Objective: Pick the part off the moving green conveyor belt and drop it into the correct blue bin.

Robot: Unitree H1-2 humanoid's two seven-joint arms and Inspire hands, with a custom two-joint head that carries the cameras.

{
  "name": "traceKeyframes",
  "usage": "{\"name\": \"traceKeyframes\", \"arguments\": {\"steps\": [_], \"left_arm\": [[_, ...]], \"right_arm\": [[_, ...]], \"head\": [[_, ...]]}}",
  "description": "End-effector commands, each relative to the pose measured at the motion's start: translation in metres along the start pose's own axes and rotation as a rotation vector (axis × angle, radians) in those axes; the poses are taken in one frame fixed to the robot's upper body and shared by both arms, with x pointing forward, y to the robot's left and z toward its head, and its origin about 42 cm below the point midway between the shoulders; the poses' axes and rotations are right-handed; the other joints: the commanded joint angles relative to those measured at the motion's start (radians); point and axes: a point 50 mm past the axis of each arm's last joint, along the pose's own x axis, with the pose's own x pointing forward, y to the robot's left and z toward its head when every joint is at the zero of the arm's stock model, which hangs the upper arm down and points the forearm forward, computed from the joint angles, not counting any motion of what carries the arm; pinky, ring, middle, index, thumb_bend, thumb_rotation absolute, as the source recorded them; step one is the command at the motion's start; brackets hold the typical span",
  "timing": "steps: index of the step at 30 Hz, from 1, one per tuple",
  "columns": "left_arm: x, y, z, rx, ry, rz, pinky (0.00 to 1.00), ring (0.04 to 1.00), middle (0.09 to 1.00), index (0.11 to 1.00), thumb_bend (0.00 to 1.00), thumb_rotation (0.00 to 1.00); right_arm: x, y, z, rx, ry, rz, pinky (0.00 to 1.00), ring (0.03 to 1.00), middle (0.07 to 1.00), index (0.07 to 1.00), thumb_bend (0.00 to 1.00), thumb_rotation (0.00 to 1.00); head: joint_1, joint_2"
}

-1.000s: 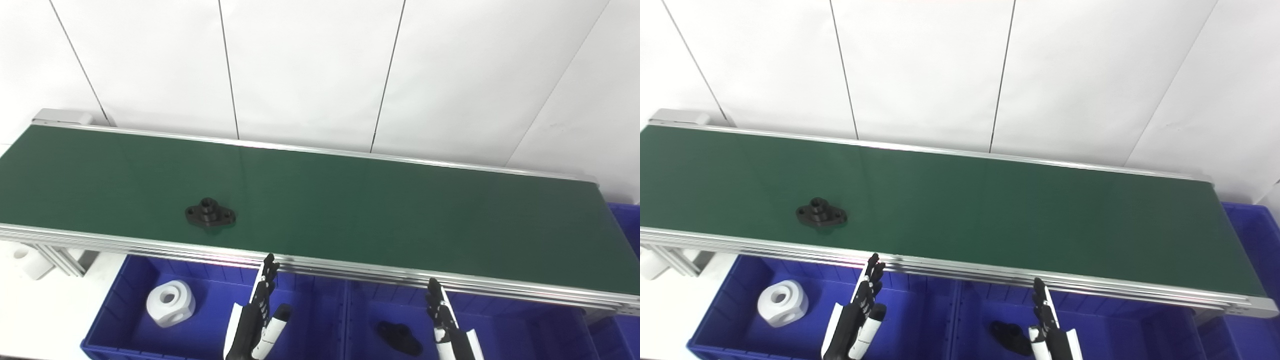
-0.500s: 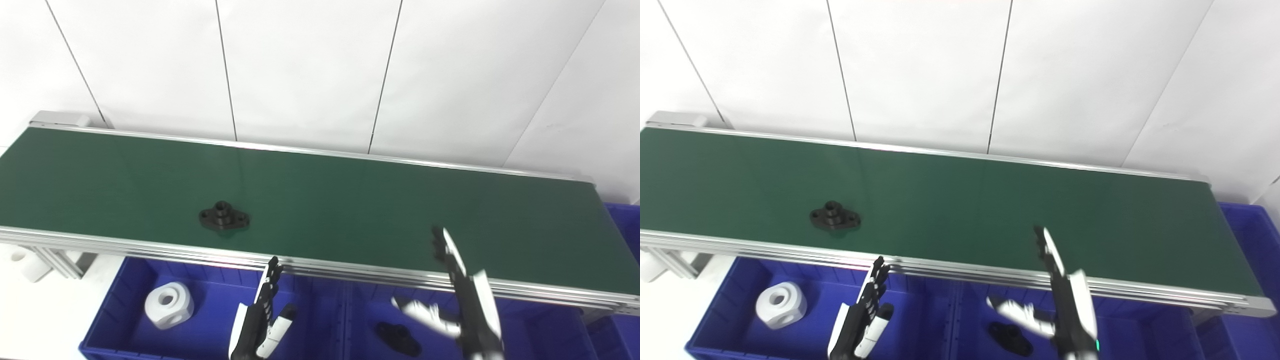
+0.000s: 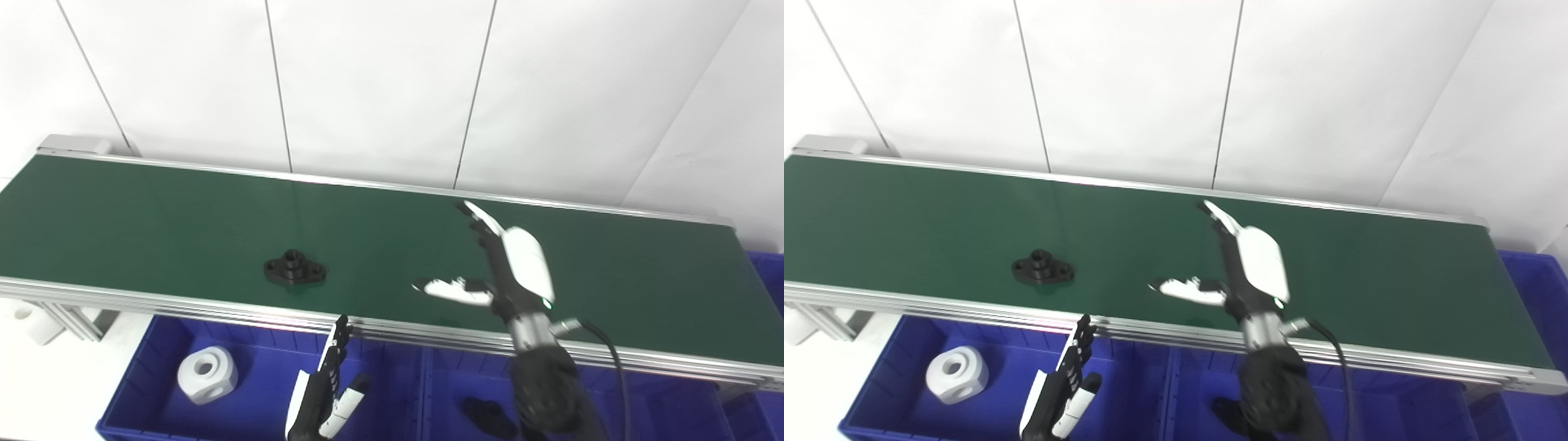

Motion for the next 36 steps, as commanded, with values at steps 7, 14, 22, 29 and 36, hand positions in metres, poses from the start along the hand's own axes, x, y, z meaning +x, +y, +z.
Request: {"name": "traceKeyframes", "arguments": {"steps": [7,14,22,29,36], "left_arm": [[0.003,-0.020,0.019,-0.037,-0.098,-0.021,1.00,1.000,0.989,1.000,0.74,0.84],[0.002,-0.024,0.024,-0.042,-0.112,-0.032,0.99,0.993,0.994,1.000,0.73,0.83],[0.000,-0.030,0.027,-0.057,-0.120,-0.031,1.00,0.994,0.986,1.000,0.73,0.81],[-0.003,-0.037,0.033,-0.048,-0.136,-0.027,0.98,0.990,0.989,1.000,0.72,0.81],[-0.005,-0.041,0.037,-0.052,-0.145,-0.030,0.97,0.990,0.990,1.000,0.73,0.81]], "right_arm": [[0.046,0.015,0.028,-0.184,-0.064,-0.055,0.74,0.754,0.786,0.813,0.96,0.38],[0.069,0.033,0.040,-0.237,-0.068,-0.004,0.74,0.753,0.784,0.807,0.98,0.36],[0.081,0.049,0.041,-0.229,-0.033,0.058,0.74,0.770,0.801,0.811,0.95,0.35],[0.085,0.064,0.033,-0.219,0.021,0.116,0.66,0.741,0.791,0.809,0.95,0.37],[0.085,0.078,0.028,-0.213,0.070,0.216,0.53,0.597,0.671,0.764,0.93,0.41]], "head": [[0.009,0.001],[0.024,0.004],[0.045,0.008],[0.067,0.016],[0.085,0.024]]}}
